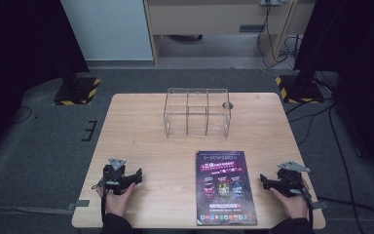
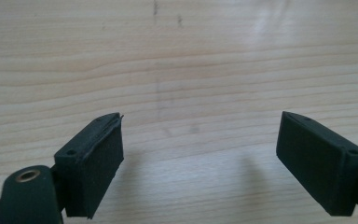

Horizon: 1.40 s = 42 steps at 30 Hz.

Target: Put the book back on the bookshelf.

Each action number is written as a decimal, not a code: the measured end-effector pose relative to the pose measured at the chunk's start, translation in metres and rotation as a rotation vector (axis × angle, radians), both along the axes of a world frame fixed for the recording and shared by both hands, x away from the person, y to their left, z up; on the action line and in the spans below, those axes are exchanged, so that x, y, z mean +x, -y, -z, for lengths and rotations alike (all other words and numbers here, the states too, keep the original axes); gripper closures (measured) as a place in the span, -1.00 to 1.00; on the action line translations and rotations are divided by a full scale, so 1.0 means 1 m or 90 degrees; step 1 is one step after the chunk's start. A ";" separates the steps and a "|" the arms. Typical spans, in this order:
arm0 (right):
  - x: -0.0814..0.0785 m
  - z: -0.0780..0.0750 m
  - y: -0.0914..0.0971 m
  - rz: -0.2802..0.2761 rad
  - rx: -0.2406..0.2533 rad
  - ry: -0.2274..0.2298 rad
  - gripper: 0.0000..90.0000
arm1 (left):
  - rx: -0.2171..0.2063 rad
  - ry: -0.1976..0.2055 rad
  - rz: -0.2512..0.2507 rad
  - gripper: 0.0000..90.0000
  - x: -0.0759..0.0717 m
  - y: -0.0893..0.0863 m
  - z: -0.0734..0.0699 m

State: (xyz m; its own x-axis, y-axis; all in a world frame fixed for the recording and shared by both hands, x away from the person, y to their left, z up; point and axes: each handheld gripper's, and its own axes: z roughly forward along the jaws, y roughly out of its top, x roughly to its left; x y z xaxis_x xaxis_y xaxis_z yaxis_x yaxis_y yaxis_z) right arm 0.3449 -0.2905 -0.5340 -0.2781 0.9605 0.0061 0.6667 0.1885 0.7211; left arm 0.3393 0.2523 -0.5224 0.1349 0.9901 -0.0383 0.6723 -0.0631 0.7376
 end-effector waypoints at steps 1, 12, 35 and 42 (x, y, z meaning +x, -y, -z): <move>-0.001 -0.002 0.001 0.001 0.002 0.000 -0.77 | -0.005 0.006 0.007 -0.69 -0.002 0.003 -0.002; -0.009 -0.017 0.003 0.014 0.066 0.057 -0.72 | -0.011 0.045 0.043 -0.65 -0.014 0.025 -0.015; -0.005 -0.027 -0.011 -0.021 0.098 0.080 -0.72 | -0.054 0.068 0.102 -0.46 -0.022 0.065 -0.026; -0.003 -0.037 -0.020 -0.038 0.108 0.095 -0.73 | -0.061 0.074 0.108 -0.44 -0.019 0.074 -0.034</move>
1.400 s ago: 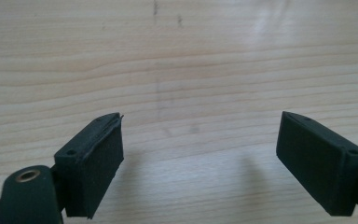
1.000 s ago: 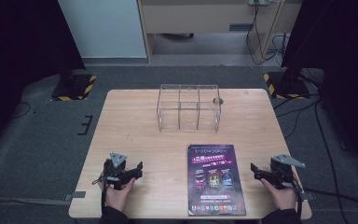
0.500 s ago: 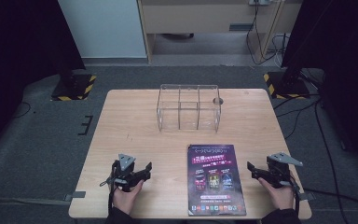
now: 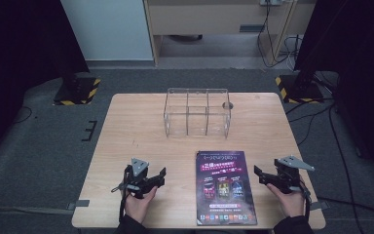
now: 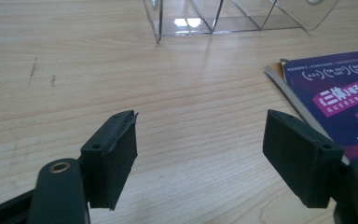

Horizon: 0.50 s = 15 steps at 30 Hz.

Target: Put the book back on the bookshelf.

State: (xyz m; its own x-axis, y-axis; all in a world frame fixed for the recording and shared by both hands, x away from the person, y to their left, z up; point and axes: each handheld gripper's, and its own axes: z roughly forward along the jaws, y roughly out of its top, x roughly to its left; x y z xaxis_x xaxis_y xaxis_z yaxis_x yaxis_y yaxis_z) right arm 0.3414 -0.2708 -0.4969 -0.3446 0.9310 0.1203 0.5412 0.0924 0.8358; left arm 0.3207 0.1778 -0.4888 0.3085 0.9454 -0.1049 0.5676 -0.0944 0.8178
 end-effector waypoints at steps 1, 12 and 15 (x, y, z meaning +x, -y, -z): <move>0.001 -0.002 -0.001 -0.005 -0.002 0.006 -0.73 | 0.000 0.000 0.000 -0.44 0.000 0.000 0.000; 0.006 -0.010 -0.010 -0.009 0.005 0.014 -0.72 | -0.003 0.004 0.023 -0.41 0.005 0.023 -0.004; 0.008 -0.011 -0.014 -0.010 0.004 0.016 -0.71 | -0.006 0.002 0.029 -0.40 0.006 0.028 -0.004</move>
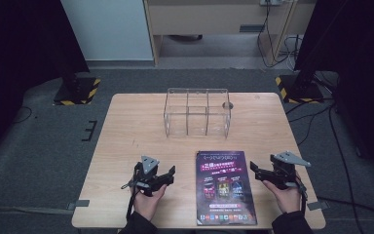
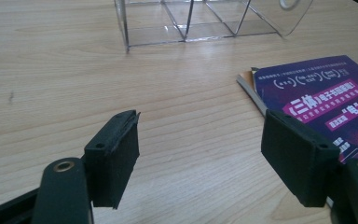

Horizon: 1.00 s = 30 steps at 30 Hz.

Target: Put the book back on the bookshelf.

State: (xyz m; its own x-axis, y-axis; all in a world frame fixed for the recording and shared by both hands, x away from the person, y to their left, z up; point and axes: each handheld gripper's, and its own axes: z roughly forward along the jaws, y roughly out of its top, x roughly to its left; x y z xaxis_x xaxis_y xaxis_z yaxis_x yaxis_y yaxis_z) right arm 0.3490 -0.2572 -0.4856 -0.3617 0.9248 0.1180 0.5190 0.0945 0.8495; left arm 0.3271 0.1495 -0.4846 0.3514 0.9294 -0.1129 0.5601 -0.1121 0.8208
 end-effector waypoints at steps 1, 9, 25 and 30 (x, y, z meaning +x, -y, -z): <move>0.000 0.000 -0.001 -0.001 -0.001 0.003 -0.71 | 0.000 0.003 0.001 -0.40 0.001 0.002 0.000; 0.003 0.001 -0.008 -0.013 -0.007 -0.007 -0.72 | -0.006 -0.003 0.017 -0.35 0.002 0.021 0.000; -0.001 0.013 -0.015 -0.014 -0.014 -0.023 -0.67 | 0.012 -0.030 0.052 -0.33 0.000 0.055 0.014; -0.002 0.017 -0.017 -0.018 -0.014 -0.028 -0.68 | 0.015 -0.040 0.058 -0.29 0.000 0.061 0.018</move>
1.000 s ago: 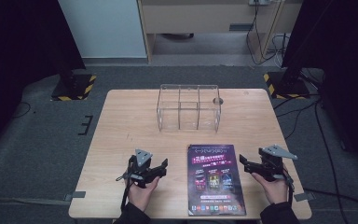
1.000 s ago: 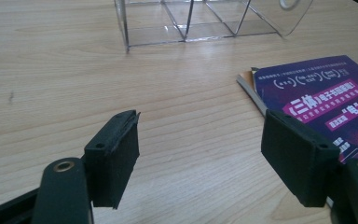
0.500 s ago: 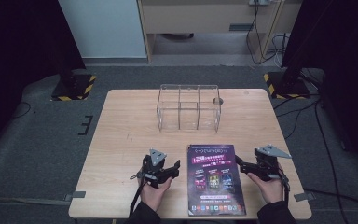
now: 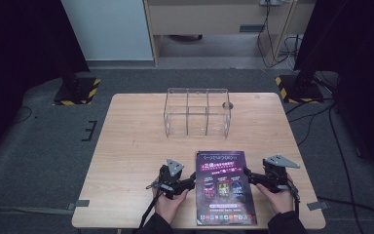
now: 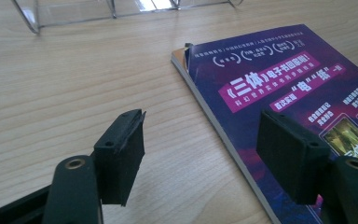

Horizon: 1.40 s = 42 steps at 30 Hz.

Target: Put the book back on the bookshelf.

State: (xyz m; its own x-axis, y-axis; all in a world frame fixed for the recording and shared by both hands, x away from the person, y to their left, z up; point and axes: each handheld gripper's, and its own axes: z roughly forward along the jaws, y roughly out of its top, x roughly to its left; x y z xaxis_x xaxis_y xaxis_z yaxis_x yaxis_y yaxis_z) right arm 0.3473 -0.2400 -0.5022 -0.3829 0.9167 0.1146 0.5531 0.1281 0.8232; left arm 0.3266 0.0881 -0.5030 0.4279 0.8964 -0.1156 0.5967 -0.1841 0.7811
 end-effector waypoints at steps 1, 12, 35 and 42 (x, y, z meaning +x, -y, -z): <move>0.000 0.001 -0.001 -0.004 0.000 -0.005 -0.69 | -0.001 -0.002 0.002 -0.28 0.000 0.002 0.001; -0.002 0.008 -0.008 -0.020 -0.006 -0.016 -0.69 | -0.007 -0.027 0.012 -0.24 -0.001 0.017 0.013; -0.002 0.024 -0.022 -0.055 -0.016 -0.054 -0.65 | -0.028 -0.059 0.026 -0.09 0.000 0.038 0.024; -0.001 0.027 -0.023 -0.059 -0.012 -0.067 -0.65 | -0.021 -0.063 0.028 -0.11 0.001 0.044 0.026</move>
State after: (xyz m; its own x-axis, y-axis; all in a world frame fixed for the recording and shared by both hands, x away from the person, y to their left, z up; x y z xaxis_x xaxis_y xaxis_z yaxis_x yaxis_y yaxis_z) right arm 0.3465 -0.2166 -0.5296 -0.4534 0.8799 0.1424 0.6213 0.1974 0.7583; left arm 0.3273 0.0444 -0.5292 0.4519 0.8720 -0.1881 0.6632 -0.1874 0.7246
